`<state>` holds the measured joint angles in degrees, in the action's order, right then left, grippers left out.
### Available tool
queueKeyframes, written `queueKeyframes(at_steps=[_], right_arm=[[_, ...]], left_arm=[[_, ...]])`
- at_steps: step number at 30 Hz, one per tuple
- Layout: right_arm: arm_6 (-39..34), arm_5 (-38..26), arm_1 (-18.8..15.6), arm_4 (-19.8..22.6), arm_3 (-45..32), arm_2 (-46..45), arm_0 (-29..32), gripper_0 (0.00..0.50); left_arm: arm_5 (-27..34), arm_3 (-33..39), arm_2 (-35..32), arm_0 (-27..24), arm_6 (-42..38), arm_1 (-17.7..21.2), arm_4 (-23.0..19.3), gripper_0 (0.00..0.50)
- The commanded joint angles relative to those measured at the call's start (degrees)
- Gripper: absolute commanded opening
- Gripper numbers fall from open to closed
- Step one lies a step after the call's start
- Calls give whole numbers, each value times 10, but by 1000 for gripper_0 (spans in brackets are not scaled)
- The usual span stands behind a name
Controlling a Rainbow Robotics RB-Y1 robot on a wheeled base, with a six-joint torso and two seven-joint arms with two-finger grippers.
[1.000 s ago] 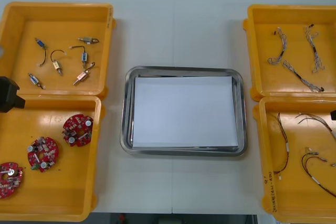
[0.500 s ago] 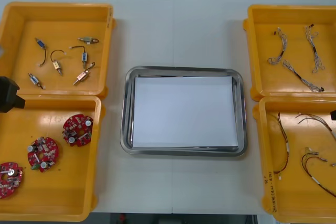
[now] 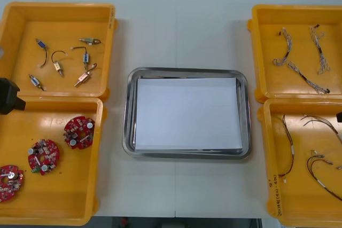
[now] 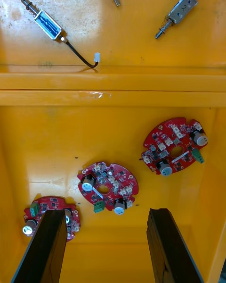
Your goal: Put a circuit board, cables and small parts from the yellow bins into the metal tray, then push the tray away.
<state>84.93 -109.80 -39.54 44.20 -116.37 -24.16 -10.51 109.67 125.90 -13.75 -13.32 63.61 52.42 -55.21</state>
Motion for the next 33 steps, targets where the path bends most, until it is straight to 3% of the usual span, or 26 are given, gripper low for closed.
queueKeyframes(at_steps=[1,33], right_arm=[[-15,-2,-25,0,-4,8,-13,500],[-15,-2,-25,0,-4,8,-13,500]], left_arm=[[3,15,-16,7,15,23,-3,500],[3,15,-16,7,15,23,-3,500]])
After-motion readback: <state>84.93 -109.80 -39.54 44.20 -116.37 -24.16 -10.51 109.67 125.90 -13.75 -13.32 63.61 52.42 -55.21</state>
